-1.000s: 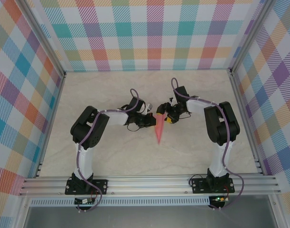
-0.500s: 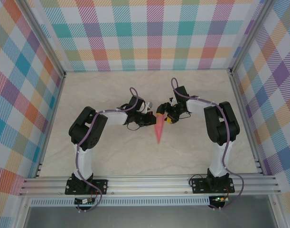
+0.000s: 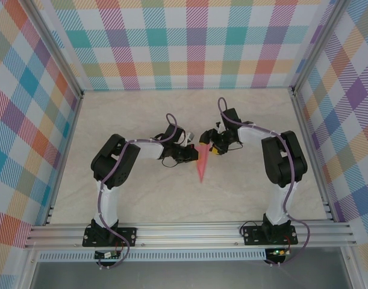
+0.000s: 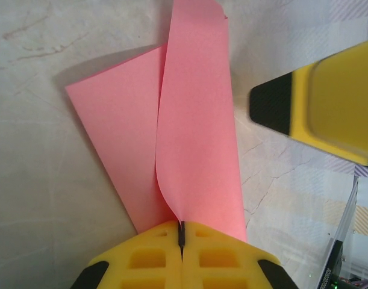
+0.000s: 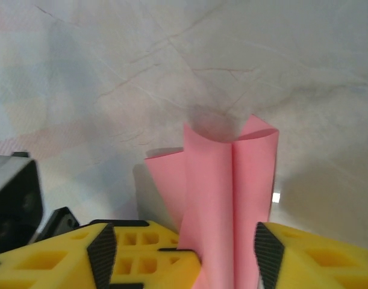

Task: Fold a paper plane with a square sheet of paper (fold left side to right side)
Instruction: Fold the wing for the fifth time at the center of the table.

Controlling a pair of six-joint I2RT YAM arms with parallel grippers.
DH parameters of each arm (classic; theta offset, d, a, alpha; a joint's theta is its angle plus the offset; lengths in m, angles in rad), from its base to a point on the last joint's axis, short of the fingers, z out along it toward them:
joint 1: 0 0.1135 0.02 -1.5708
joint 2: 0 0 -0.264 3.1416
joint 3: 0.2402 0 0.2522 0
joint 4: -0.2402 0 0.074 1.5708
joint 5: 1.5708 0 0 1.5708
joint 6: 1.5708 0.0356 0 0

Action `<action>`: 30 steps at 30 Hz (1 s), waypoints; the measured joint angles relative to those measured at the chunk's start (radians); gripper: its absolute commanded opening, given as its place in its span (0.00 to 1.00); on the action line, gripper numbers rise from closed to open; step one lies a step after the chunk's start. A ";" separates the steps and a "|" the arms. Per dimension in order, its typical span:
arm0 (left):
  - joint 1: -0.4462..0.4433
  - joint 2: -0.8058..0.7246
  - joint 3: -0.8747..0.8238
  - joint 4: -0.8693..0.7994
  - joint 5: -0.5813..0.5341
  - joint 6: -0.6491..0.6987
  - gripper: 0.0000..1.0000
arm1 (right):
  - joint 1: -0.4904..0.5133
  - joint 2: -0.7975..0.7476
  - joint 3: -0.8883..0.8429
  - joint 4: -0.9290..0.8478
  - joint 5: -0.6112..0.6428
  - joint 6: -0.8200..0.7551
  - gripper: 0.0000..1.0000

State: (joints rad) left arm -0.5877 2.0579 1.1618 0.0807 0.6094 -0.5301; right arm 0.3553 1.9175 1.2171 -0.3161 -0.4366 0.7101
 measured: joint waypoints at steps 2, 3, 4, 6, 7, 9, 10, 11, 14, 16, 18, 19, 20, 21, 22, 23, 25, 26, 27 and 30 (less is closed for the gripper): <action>0.000 0.000 0.000 0.000 0.000 0.000 0.00 | 0.000 -0.032 -0.009 0.005 0.014 -0.006 0.41; 0.000 0.000 0.000 0.000 0.000 0.000 0.00 | 0.000 -0.045 -0.015 0.008 0.015 -0.010 0.34; 0.000 0.000 0.000 0.000 0.000 0.000 0.00 | 0.002 -0.055 -0.023 0.013 0.013 -0.010 0.28; 0.000 0.000 0.000 0.000 0.000 0.000 0.00 | 0.005 -0.059 -0.032 0.031 0.003 -0.008 0.19; 0.000 0.000 0.000 0.000 0.000 0.000 0.00 | 0.009 -0.057 -0.036 0.039 -0.003 -0.006 0.16; 0.000 0.000 0.000 0.000 0.000 0.000 0.00 | 0.021 -0.048 -0.038 0.045 -0.013 0.000 0.15; 0.000 0.000 0.000 0.000 0.000 0.000 0.00 | 0.029 -0.041 -0.037 0.048 -0.017 0.001 0.15; 0.000 0.000 0.000 0.000 0.000 0.000 0.00 | 0.037 -0.031 -0.037 0.049 -0.019 0.001 0.15; 0.000 0.000 0.000 0.000 0.000 0.000 0.00 | 0.052 0.002 -0.027 0.045 -0.017 0.001 0.15; 0.000 0.000 0.000 0.000 0.000 0.000 0.00 | 0.058 0.020 -0.020 0.038 -0.016 0.001 0.15; 0.000 0.000 0.000 0.000 0.000 0.000 0.00 | 0.060 0.035 -0.013 0.026 -0.016 0.000 0.15; 0.000 0.000 0.000 0.000 0.000 0.000 0.00 | 0.060 0.040 -0.010 0.018 -0.011 0.000 0.15; 0.000 0.000 0.000 0.000 0.000 0.000 0.00 | 0.060 0.044 -0.006 0.009 -0.008 0.000 0.15; 0.000 0.000 0.000 0.000 0.000 0.000 0.00 | 0.060 0.048 -0.003 0.000 -0.004 -0.001 0.15; 0.000 0.000 0.000 0.000 0.000 0.000 0.00 | 0.060 0.050 0.001 -0.008 0.002 -0.004 0.15; 0.000 0.000 0.000 0.000 0.000 0.000 0.01 | 0.060 0.050 0.004 -0.016 0.008 -0.008 0.15; 0.000 0.000 0.000 0.000 0.000 0.000 0.02 | 0.060 0.050 0.009 -0.032 0.019 -0.015 0.15; 0.000 0.000 0.001 -0.001 0.000 0.000 0.02 | 0.060 0.050 0.013 -0.042 0.025 -0.017 0.15; 0.000 0.000 0.002 -0.001 0.000 0.000 0.03 | 0.060 0.050 0.016 -0.050 0.031 -0.019 0.15; -0.001 0.000 0.002 -0.001 0.000 0.000 0.04 | 0.060 0.050 0.019 -0.068 0.045 -0.027 0.15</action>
State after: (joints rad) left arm -0.5888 2.0583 1.1641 0.0795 0.6094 -0.5301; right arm 0.4152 1.9675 1.2362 -0.3836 -0.3916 0.6827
